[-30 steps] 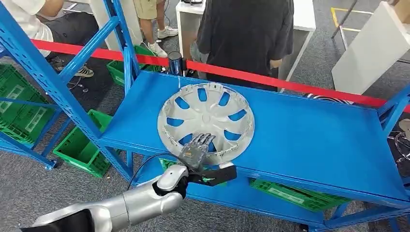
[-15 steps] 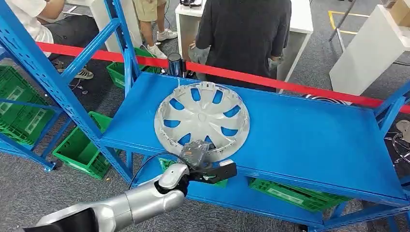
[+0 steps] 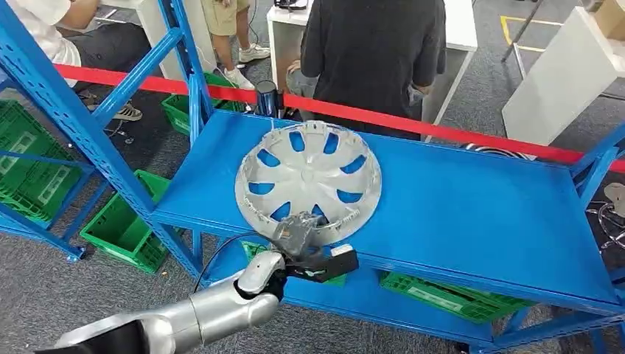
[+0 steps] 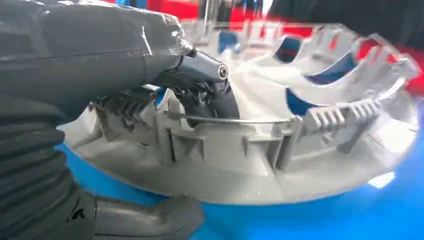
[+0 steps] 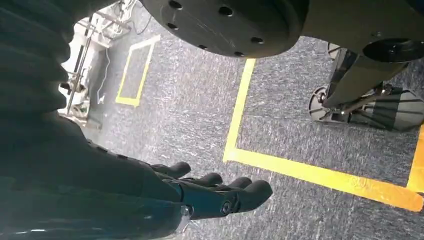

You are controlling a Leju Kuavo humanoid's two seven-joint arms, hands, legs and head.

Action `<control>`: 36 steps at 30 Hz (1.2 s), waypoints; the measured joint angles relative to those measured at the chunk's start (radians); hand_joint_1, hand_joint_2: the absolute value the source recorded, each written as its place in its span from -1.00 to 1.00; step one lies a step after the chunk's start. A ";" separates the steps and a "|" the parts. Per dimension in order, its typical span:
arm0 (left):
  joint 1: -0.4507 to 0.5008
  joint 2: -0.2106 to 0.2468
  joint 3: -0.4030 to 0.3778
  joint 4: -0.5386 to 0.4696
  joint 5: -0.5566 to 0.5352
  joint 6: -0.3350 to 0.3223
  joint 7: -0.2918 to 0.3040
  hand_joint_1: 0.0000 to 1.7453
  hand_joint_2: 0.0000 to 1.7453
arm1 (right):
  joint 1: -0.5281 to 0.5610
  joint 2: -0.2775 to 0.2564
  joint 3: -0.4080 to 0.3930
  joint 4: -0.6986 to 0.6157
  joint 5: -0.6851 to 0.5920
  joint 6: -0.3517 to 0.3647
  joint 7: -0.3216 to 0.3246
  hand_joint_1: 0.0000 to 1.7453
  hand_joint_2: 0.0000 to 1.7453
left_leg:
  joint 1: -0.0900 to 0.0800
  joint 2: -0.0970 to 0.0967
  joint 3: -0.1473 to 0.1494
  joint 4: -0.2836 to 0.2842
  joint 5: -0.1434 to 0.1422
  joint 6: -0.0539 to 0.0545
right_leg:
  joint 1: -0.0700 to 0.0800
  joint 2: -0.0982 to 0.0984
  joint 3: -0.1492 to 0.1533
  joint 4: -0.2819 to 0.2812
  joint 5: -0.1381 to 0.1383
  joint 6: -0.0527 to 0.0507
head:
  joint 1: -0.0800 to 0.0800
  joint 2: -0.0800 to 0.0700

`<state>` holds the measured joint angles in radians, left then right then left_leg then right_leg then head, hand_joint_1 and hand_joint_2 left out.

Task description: Take the parts from the cabinet and place them on the table.

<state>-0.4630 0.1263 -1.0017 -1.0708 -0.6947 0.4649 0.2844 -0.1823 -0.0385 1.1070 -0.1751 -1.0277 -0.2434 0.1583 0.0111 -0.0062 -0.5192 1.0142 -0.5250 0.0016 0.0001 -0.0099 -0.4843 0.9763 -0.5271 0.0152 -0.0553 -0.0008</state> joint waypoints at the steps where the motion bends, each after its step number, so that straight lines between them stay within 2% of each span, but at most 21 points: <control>1: 0.008 -0.002 0.005 0.000 -0.003 0.046 -0.032 1.00 1.00 | 0.000 0.000 0.000 0.000 0.000 -0.001 0.000 -1.00 1.00 | 0.000 0.000 0.000 0.000 0.000 0.000 | 0.000 0.000 0.000 0.000 0.000 0.000 | 0.000 0.000; 3: 0.020 -0.002 0.011 -0.002 -0.018 0.101 -0.077 1.00 1.00 | 0.000 0.000 0.000 0.000 0.000 -0.002 0.000 -1.00 1.00 | 0.000 -0.001 -0.001 0.000 0.000 0.000 | 0.000 0.000 0.000 0.000 0.000 0.000 | 0.000 0.000; 5: 0.027 -0.001 0.016 -0.010 -0.028 0.110 -0.095 1.00 1.00 | 0.000 0.000 0.000 0.000 0.001 -0.002 -0.001 -1.00 1.00 | 0.000 -0.002 -0.004 0.000 0.000 0.000 | 0.000 -0.001 -0.001 0.000 0.000 0.000 | 0.000 0.000; 20: 0.067 0.015 0.038 -0.039 -0.054 0.122 -0.108 1.00 1.00 | -0.001 0.000 0.002 0.000 0.006 -0.002 -0.003 -1.00 1.00 | 0.000 -0.002 -0.012 0.000 0.000 0.000 | 0.000 0.000 -0.010 0.000 0.000 0.000 | 0.000 0.000; 21: 0.073 0.016 0.040 -0.043 -0.063 0.137 -0.115 1.00 -1.00 | -0.001 0.000 0.002 0.000 0.006 -0.002 -0.003 -1.00 1.00 | 0.000 -0.002 -0.013 0.000 0.000 0.000 | 0.000 0.000 -0.010 0.000 0.000 0.000 | 0.000 0.000; 23: 0.082 0.016 0.048 -0.055 -0.104 0.175 -0.129 1.00 -1.00 | -0.001 0.000 0.002 0.000 0.006 -0.002 -0.002 -1.00 1.00 | 0.000 -0.002 -0.013 0.000 0.000 0.000 | 0.000 0.000 -0.011 0.000 0.000 0.000 | 0.000 0.000; 25: 0.089 0.018 0.063 -0.071 -0.170 0.184 -0.145 1.00 -1.00 | -0.001 0.000 0.002 0.000 0.005 -0.002 -0.003 -1.00 1.00 | 0.000 -0.003 -0.014 0.000 0.000 0.000 | 0.000 -0.001 -0.011 0.000 0.000 0.000 | 0.000 0.000; 26: 0.097 0.019 0.073 -0.087 -0.208 0.184 -0.161 1.00 1.00 | -0.001 0.000 0.002 0.000 0.004 -0.002 -0.003 -1.00 1.00 | 0.000 -0.003 -0.014 0.000 0.000 0.000 | 0.000 -0.001 -0.011 0.000 0.000 0.000 | 0.000 0.000; 36: 0.155 0.019 0.157 -0.267 -0.341 0.184 -0.206 1.00 1.00 | -0.001 0.000 0.007 0.000 -0.002 -0.005 -0.006 -1.00 1.00 | 0.000 -0.003 -0.016 0.000 0.000 0.000 | 0.000 0.000 -0.012 0.000 0.000 0.000 | 0.000 0.000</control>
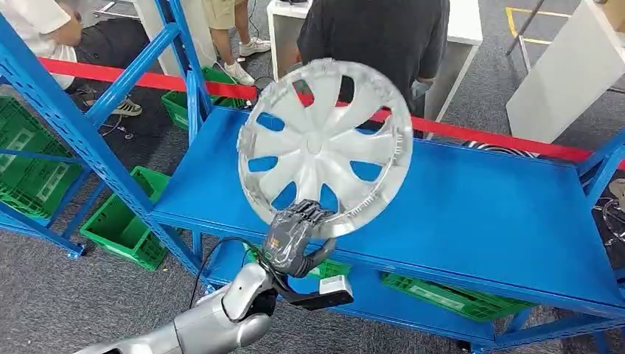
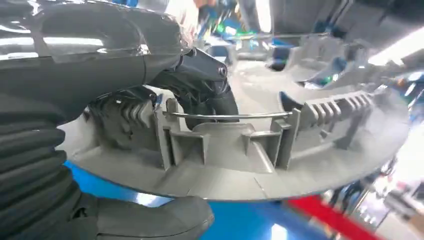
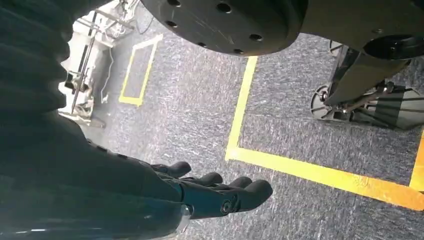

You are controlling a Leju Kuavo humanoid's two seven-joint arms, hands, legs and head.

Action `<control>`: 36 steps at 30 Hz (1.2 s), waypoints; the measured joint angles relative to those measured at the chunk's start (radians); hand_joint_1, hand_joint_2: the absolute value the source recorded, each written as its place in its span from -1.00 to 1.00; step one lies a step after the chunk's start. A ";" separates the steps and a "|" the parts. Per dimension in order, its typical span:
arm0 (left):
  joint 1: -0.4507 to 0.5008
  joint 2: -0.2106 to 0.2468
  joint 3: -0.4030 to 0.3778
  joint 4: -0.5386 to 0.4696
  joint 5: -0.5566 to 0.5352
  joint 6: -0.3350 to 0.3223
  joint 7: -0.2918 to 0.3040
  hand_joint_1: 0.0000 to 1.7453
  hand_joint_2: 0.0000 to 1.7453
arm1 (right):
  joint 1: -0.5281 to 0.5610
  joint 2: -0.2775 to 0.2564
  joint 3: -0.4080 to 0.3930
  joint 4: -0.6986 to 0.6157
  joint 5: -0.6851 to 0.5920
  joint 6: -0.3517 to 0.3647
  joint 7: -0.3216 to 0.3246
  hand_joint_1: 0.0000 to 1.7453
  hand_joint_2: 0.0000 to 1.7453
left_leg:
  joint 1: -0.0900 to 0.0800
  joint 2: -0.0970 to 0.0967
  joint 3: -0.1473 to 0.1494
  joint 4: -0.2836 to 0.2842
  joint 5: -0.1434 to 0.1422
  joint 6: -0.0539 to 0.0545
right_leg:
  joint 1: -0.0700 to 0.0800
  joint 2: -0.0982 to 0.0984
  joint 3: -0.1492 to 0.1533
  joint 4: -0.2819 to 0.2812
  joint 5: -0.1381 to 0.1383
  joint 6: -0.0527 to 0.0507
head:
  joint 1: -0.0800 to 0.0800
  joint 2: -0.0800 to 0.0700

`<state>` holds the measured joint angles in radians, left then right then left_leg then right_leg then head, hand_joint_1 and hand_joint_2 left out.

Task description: Take the parts from the cabinet and place them on the table.

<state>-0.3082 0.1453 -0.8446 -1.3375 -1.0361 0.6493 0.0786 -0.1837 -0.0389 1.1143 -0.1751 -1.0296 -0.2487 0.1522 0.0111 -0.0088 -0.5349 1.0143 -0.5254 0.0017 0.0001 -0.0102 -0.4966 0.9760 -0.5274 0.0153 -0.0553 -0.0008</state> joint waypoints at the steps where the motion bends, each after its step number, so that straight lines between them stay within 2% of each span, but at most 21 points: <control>1: 0.003 0.000 0.006 -0.019 -0.002 0.000 -0.003 1.00 1.00 | 0.000 0.000 0.000 0.000 -0.001 0.000 0.000 -1.00 1.00 | 0.000 0.000 0.000 0.000 0.000 0.000 | 0.000 0.000 0.000 0.000 0.000 0.000 | 0.000 0.000; 3: 0.010 -0.001 0.017 -0.044 0.000 0.000 -0.018 1.00 1.00 | 0.000 0.000 0.000 0.000 -0.001 0.000 -0.001 -1.00 1.00 | 0.000 0.000 0.000 0.000 0.000 0.000 | 0.000 0.000 0.000 0.000 0.000 0.000 | 0.000 0.000; 5: 0.025 -0.003 0.038 -0.074 0.008 0.000 -0.060 1.00 1.00 | 0.000 0.000 0.000 0.000 -0.001 0.000 -0.003 -1.00 1.00 | 0.000 0.000 0.000 0.000 0.000 0.000 | 0.000 0.000 -0.001 0.000 0.000 0.000 | 0.000 0.000; 13: 0.084 -0.042 0.118 -0.154 0.005 0.000 -0.177 1.00 1.00 | 0.001 0.000 0.000 0.000 -0.006 -0.003 -0.005 -1.00 1.00 | 0.000 0.000 0.000 0.000 0.000 0.000 | 0.000 0.000 -0.001 0.000 0.000 0.000 | 0.000 0.000; 17: 0.111 -0.066 0.148 -0.189 0.153 0.000 -0.285 1.00 1.00 | 0.001 0.000 0.000 0.000 -0.006 -0.003 -0.005 -1.00 1.00 | 0.000 -0.001 0.000 0.000 0.000 0.000 | 0.000 0.000 -0.001 0.000 0.000 0.000 | 0.000 0.000; 25: 0.129 -0.083 0.170 -0.222 0.205 0.000 -0.301 1.00 1.00 | 0.001 0.000 0.000 0.000 -0.006 -0.003 -0.008 -1.00 1.00 | 0.000 -0.002 0.000 0.000 0.000 0.000 | 0.000 0.000 -0.001 0.000 0.000 0.000 | 0.000 0.000; 27: 0.129 -0.084 0.170 -0.229 0.314 0.000 -0.333 1.00 1.00 | 0.001 0.000 0.001 0.000 -0.005 -0.003 -0.010 -1.00 1.00 | 0.000 -0.002 0.000 0.000 0.000 0.000 | 0.000 0.000 -0.001 0.000 0.000 0.000 | 0.000 0.000; 31: 0.129 -0.079 0.164 -0.268 0.725 -0.005 -0.481 1.00 1.00 | 0.003 0.000 0.001 0.000 -0.005 -0.003 -0.022 -1.00 1.00 | 0.000 -0.003 -0.001 0.000 0.000 0.000 | 0.000 0.000 -0.002 0.000 0.000 0.000 | 0.000 0.000; 33: 0.130 -0.074 0.160 -0.295 0.885 -0.031 -0.546 1.00 1.00 | 0.004 0.000 0.001 0.000 -0.006 -0.003 -0.029 -1.00 1.00 | 0.000 -0.003 -0.001 0.000 0.000 0.000 | 0.000 -0.001 -0.002 0.000 0.000 0.000 | 0.000 0.000; 36: 0.131 -0.068 0.159 -0.354 1.113 -0.129 -0.630 1.00 1.00 | 0.007 -0.001 0.001 0.000 -0.007 -0.003 -0.039 -1.00 1.00 | 0.000 -0.003 -0.002 0.000 0.000 0.000 | 0.000 -0.001 -0.001 0.000 0.000 0.000 | 0.000 0.000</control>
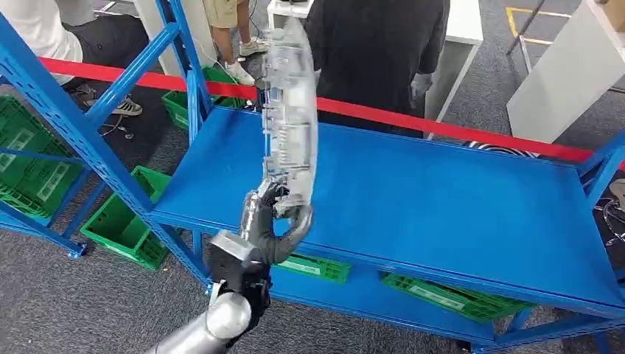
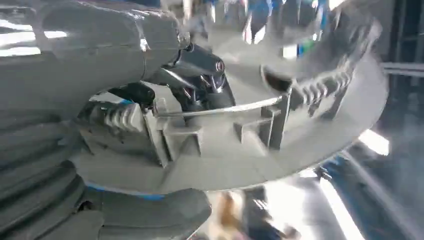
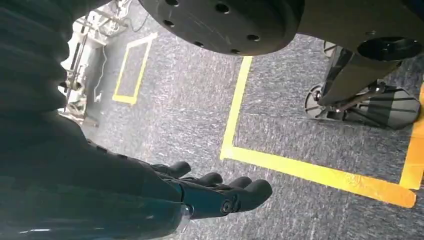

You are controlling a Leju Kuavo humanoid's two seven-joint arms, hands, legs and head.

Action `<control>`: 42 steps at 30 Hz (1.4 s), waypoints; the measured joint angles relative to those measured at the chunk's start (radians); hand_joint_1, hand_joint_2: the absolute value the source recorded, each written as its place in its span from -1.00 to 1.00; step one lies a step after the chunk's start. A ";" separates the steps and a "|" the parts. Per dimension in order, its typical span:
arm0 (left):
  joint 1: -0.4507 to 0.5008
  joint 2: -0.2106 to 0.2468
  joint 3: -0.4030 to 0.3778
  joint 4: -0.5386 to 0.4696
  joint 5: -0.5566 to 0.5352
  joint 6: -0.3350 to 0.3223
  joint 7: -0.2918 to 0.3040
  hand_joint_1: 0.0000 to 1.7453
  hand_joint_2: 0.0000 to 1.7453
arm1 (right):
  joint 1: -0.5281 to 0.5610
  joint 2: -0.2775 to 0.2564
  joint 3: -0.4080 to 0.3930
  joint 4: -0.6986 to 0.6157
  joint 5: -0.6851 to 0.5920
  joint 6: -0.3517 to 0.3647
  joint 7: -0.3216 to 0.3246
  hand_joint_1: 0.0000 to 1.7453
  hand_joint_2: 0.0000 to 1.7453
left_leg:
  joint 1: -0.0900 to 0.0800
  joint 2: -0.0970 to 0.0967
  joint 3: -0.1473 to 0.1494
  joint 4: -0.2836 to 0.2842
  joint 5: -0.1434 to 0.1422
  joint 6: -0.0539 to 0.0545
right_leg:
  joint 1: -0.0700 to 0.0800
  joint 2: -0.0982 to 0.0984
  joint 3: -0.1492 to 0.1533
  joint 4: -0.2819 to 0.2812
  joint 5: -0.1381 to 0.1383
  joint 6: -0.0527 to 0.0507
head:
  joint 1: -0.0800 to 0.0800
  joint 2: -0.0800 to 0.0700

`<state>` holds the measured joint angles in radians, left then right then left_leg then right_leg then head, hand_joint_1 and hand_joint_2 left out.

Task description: Take the parts from the cabinet and place them on the table.

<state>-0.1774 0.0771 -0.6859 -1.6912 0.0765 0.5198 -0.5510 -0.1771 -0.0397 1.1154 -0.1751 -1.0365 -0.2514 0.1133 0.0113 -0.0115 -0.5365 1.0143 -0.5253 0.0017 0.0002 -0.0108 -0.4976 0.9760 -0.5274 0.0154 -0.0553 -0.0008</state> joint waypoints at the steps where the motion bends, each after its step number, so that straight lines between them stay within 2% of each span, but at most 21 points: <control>1: 0.000 0.002 0.000 -0.018 0.045 -0.030 -0.020 1.00 1.00 | 0.000 0.000 0.000 0.000 0.000 0.000 0.000 -1.00 1.00 | 0.000 0.000 0.000 0.000 0.000 0.000 | 0.000 0.000 0.000 0.000 0.000 0.000 | 0.000 0.000; 5: 0.000 0.013 0.000 -0.081 0.216 -0.185 -0.048 1.00 1.00 | 0.002 0.000 0.000 0.000 -0.001 0.000 -0.010 -1.00 1.00 | 0.000 0.001 0.000 0.000 0.000 0.000 | 0.000 0.000 0.000 0.000 0.000 0.000 | 0.000 0.000; 8: 0.000 0.029 0.000 -0.112 0.341 -0.349 -0.046 1.00 1.00 | 0.003 -0.001 0.000 0.000 -0.001 0.000 -0.018 -1.00 1.00 | 0.000 0.001 0.000 0.000 0.000 0.000 | 0.000 0.000 -0.001 0.000 0.000 0.000 | 0.000 0.000; 11: -0.003 0.046 0.000 -0.134 0.342 -0.427 -0.035 1.00 1.00 | 0.005 -0.002 0.000 0.000 -0.004 0.000 -0.031 -1.00 1.00 | 0.000 0.001 0.000 0.000 0.000 0.000 | 0.000 0.000 -0.001 0.000 0.000 0.000 | 0.000 0.000; 19: -0.034 0.070 0.001 -0.185 0.312 -0.498 -0.030 1.00 1.00 | 0.010 -0.004 0.000 0.000 -0.032 -0.016 -0.069 -1.00 1.00 | 0.000 0.003 0.000 0.000 0.000 0.000 | 0.000 0.000 -0.001 0.000 0.000 0.000 | 0.000 0.000; 23: -0.057 0.077 -0.004 -0.194 0.252 -0.495 -0.035 1.00 1.00 | 0.009 -0.006 0.000 0.000 -0.030 -0.034 -0.080 -1.00 1.00 | 0.000 0.004 -0.001 0.000 0.000 0.000 | 0.000 0.000 -0.001 0.000 0.000 0.000 | 0.000 0.000; 30: -0.068 0.086 -0.007 -0.204 0.234 -0.486 -0.037 1.00 1.00 | 0.005 -0.013 0.001 0.000 -0.027 -0.058 -0.100 -1.00 1.00 | -0.001 0.006 -0.001 0.000 0.000 0.000 | -0.001 0.001 -0.001 0.000 0.000 0.000 | 0.000 0.000; 33: -0.073 0.088 -0.009 -0.211 0.244 -0.487 -0.057 1.00 1.00 | -0.004 -0.023 0.002 0.000 -0.028 -0.060 -0.114 -1.00 1.00 | -0.002 0.007 -0.001 0.000 0.000 0.000 | -0.003 0.001 -0.001 0.000 0.000 0.000 | 0.000 0.000; 36: -0.077 0.089 -0.009 -0.226 0.302 -0.500 -0.073 1.00 1.00 | -0.006 -0.029 0.003 0.000 -0.032 -0.058 -0.113 -1.00 1.00 | -0.003 0.007 -0.001 0.000 0.000 0.001 | -0.003 0.001 -0.002 0.000 0.000 0.000 | 0.000 0.000; 39: -0.078 0.091 -0.006 -0.242 0.340 -0.511 -0.067 1.00 1.00 | 0.003 -0.030 0.003 0.000 -0.035 -0.058 -0.114 -1.00 1.00 | -0.003 0.007 -0.001 0.000 0.000 0.001 | -0.003 0.001 -0.002 0.000 0.000 0.000 | 0.000 0.000; 42: -0.078 0.096 -0.004 -0.259 0.319 -0.507 -0.037 1.00 1.00 | 0.016 -0.030 0.003 0.000 -0.036 -0.057 -0.113 -1.00 1.00 | -0.003 0.007 -0.001 0.000 0.000 0.001 | -0.003 0.001 -0.002 0.000 0.000 0.000 | 0.000 0.000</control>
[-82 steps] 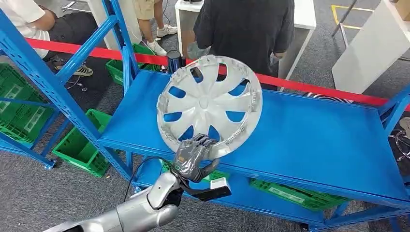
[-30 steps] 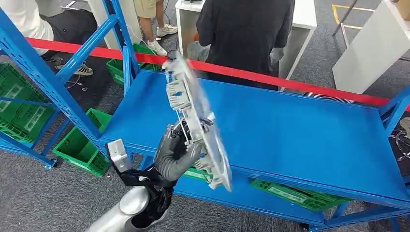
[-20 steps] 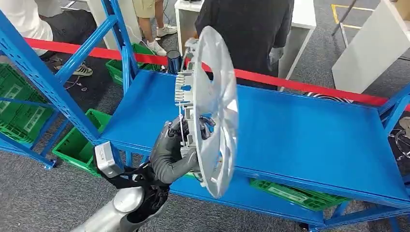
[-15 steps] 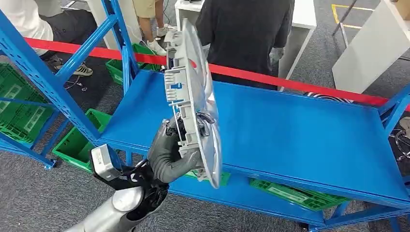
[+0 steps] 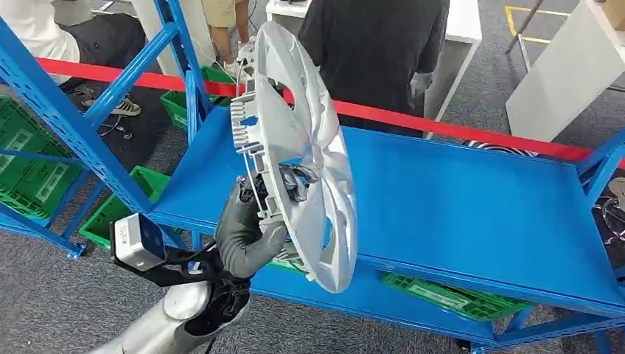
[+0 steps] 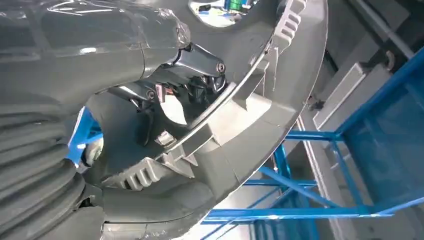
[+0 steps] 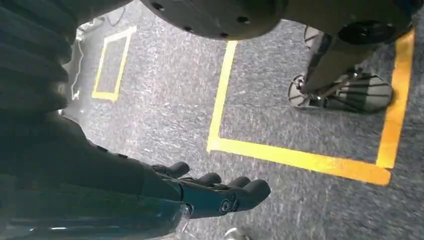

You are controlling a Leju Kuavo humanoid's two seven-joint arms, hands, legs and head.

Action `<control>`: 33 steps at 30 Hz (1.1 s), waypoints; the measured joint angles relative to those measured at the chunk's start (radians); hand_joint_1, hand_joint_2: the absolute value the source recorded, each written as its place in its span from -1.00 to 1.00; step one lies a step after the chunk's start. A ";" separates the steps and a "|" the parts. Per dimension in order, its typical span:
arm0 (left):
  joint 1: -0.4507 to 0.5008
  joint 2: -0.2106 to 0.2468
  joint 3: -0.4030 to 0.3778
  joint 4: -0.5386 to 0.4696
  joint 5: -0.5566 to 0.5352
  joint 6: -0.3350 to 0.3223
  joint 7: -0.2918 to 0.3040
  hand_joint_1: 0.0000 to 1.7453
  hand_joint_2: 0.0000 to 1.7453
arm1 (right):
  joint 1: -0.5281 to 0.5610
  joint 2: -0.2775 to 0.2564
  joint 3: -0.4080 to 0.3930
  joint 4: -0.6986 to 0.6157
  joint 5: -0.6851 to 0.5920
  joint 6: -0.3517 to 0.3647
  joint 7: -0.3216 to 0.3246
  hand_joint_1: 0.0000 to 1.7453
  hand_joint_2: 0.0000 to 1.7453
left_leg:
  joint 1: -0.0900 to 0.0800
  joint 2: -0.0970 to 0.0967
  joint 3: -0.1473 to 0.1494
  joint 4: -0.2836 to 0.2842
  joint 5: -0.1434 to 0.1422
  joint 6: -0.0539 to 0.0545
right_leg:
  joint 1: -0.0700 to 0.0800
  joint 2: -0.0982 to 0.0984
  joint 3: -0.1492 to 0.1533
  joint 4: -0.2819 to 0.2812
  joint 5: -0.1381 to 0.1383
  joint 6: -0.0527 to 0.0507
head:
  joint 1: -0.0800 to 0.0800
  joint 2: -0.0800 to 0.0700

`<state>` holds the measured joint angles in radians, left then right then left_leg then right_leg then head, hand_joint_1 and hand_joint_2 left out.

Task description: Take the parts from the cabinet and place them on the table.

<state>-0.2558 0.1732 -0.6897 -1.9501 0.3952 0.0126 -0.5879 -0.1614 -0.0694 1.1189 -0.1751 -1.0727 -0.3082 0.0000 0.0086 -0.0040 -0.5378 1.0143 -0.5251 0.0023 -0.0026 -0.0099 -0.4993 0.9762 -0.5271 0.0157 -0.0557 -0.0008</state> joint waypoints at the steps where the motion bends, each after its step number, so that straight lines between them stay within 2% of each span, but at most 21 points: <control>1: 0.000 0.003 0.001 -0.007 -0.011 0.004 0.008 1.00 1.00 | 0.004 0.000 0.000 0.000 0.000 0.000 0.000 -1.00 1.00 | 0.000 0.000 0.000 0.000 0.000 0.000 | 0.000 0.000 0.000 0.000 0.000 0.000 | 0.000 0.000; 5: 0.000 0.024 0.016 -0.039 -0.045 0.021 0.015 1.00 1.00 | 0.015 0.001 0.001 0.000 0.000 0.005 0.000 -1.00 1.00 | -0.008 0.001 -0.003 0.003 0.002 0.012 | -0.007 -0.001 -0.001 -0.006 0.009 0.016 | -0.002 0.000; 6: 0.001 0.029 0.019 -0.051 -0.054 0.023 0.015 1.00 1.00 | 0.016 0.000 0.001 0.000 0.000 0.006 0.000 -1.00 1.00 | -0.001 0.004 0.000 -0.014 0.011 0.020 | -0.004 0.000 -0.001 -0.006 0.009 0.019 | -0.002 0.000; 7: 0.000 0.032 0.021 -0.061 -0.063 0.027 0.017 1.00 1.00 | 0.015 -0.001 0.001 0.000 0.000 0.006 0.000 -1.00 1.00 | 0.001 0.007 0.005 -0.024 0.019 0.023 | -0.006 0.003 -0.007 0.007 -0.009 0.020 | 0.000 0.000; 8: 0.000 0.035 0.025 -0.070 -0.066 0.032 0.016 1.00 1.00 | 0.014 0.000 0.001 0.000 0.000 0.006 0.000 -1.00 1.00 | 0.002 0.007 0.003 -0.028 0.022 0.027 | -0.007 0.004 -0.030 0.053 -0.041 0.021 | 0.003 0.000; 10: 0.004 0.040 0.036 -0.081 -0.066 0.035 0.016 1.00 1.00 | 0.014 0.000 0.001 0.000 0.000 0.006 -0.006 -1.00 1.00 | 0.000 0.010 -0.002 -0.028 0.024 0.028 | -0.008 0.004 -0.106 0.216 -0.117 0.026 | 0.002 0.000; 11: 0.006 0.043 0.040 -0.082 -0.066 0.036 0.016 1.00 1.00 | 0.014 0.000 0.001 0.000 0.000 0.006 -0.008 -1.00 1.00 | -0.001 0.010 -0.002 -0.027 0.025 0.028 | -0.008 0.005 -0.138 0.283 -0.137 0.028 | 0.002 0.000; 12: 0.009 0.047 0.041 -0.084 -0.066 0.038 0.016 1.00 1.00 | 0.014 0.000 0.001 0.000 -0.002 0.006 -0.009 -1.00 1.00 | -0.001 0.010 -0.002 -0.027 0.025 0.027 | -0.008 0.005 -0.153 0.312 -0.135 0.028 | 0.002 0.000; 13: 0.012 0.050 0.041 -0.086 -0.066 0.039 0.016 1.00 1.00 | 0.013 0.000 0.001 0.000 -0.003 0.006 -0.010 -1.00 1.00 | -0.001 0.010 -0.001 -0.026 0.025 0.026 | -0.008 0.005 -0.144 0.289 -0.103 0.026 | 0.002 0.000; 14: 0.013 0.052 0.042 -0.089 -0.066 0.039 0.016 1.00 1.00 | 0.013 0.000 0.001 0.000 -0.003 0.006 -0.011 -1.00 1.00 | -0.001 0.008 -0.001 -0.024 0.027 0.023 | -0.008 0.004 -0.118 0.224 -0.056 0.024 | 0.002 0.000; 16: 0.014 0.054 0.043 -0.093 -0.067 0.039 0.013 1.00 1.00 | 0.011 -0.003 0.001 0.000 -0.002 0.006 -0.011 -1.00 1.00 | 0.000 0.006 -0.001 -0.019 0.024 0.017 | -0.009 0.005 -0.047 0.053 0.039 0.016 | 0.002 0.000; 17: 0.015 0.055 0.044 -0.095 -0.068 0.039 0.012 1.00 1.00 | 0.011 -0.005 0.001 0.000 -0.002 0.006 -0.011 -1.00 1.00 | -0.006 0.006 -0.006 -0.017 0.025 0.010 | -0.005 0.008 -0.033 0.032 0.026 0.010 | 0.003 0.000; 21: 0.030 0.062 0.058 -0.099 -0.061 0.042 0.007 1.00 1.00 | 0.008 -0.005 0.001 0.000 0.002 0.010 -0.011 -1.00 1.00 | -0.007 0.010 -0.023 -0.014 0.040 -0.016 | -0.005 0.012 -0.049 0.015 0.035 -0.015 | 0.002 0.000; 23: 0.038 0.069 0.065 -0.102 -0.058 0.042 0.005 1.00 1.00 | 0.008 -0.001 0.002 -0.002 0.003 0.014 -0.011 -1.00 1.00 | -0.003 0.008 -0.039 0.021 -0.012 -0.026 | -0.011 0.007 -0.054 0.002 0.051 -0.029 | -0.002 0.000; 25: 0.041 0.075 0.070 -0.104 -0.051 0.042 0.001 1.00 1.00 | 0.008 0.001 0.002 -0.003 0.005 0.015 -0.008 -1.00 1.00 | 0.002 0.005 -0.097 0.171 -0.109 -0.033 | -0.011 0.007 -0.072 0.003 0.063 -0.034 | -0.006 0.000; 27: 0.048 0.079 0.074 -0.104 -0.045 0.042 0.000 1.00 1.00 | 0.010 0.003 0.003 -0.003 0.005 0.018 -0.005 -1.00 1.00 | 0.002 0.003 -0.135 0.282 -0.155 -0.039 | -0.011 0.005 -0.091 0.006 0.075 -0.032 | -0.005 0.000; 28: 0.051 0.081 0.076 -0.104 -0.043 0.042 0.000 1.00 1.00 | 0.011 0.005 0.003 -0.003 0.005 0.018 -0.004 -1.00 1.00 | 0.004 0.003 -0.122 0.272 -0.143 -0.040 | -0.011 0.005 -0.101 0.009 0.080 -0.030 | -0.006 0.000; 29: 0.052 0.084 0.078 -0.105 -0.043 0.042 0.000 1.00 1.00 | 0.012 0.006 0.003 -0.003 0.005 0.018 -0.003 -1.00 1.00 | 0.006 0.004 -0.086 0.218 -0.111 -0.042 | -0.013 0.005 -0.110 0.014 0.085 -0.026 | -0.006 0.000; 31: 0.053 0.086 0.084 -0.106 -0.043 0.042 0.000 1.00 1.00 | 0.013 0.011 0.003 -0.005 0.005 0.019 -0.003 -1.00 1.00 | 0.013 0.005 0.031 0.036 -0.039 -0.046 | -0.018 0.006 -0.126 0.026 0.093 -0.015 | -0.006 0.000; 32: 0.053 0.086 0.087 -0.108 -0.043 0.042 0.000 1.00 1.00 | 0.013 0.010 0.003 -0.005 0.005 0.019 -0.003 -1.00 1.00 | 0.014 0.002 0.053 -0.017 -0.055 -0.049 | -0.013 0.008 -0.133 0.034 0.097 -0.009 | -0.010 0.000; 33: 0.056 0.086 0.089 -0.110 -0.043 0.042 0.000 1.00 1.00 | 0.012 0.010 0.003 -0.005 0.005 0.019 -0.003 -1.00 1.00 | 0.011 -0.005 0.047 -0.013 -0.039 -0.030 | -0.011 0.010 -0.138 0.038 0.101 -0.002 | -0.011 0.000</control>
<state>-0.1999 0.2590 -0.6008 -2.0604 0.3525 0.0546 -0.5882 -0.1498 -0.0595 1.1223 -0.1804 -1.0677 -0.2888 -0.0031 0.0193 -0.0086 -0.4911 1.0017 -0.5639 -0.0282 -0.0140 -0.0001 -0.6370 1.0142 -0.4266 0.0133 -0.0664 -0.0008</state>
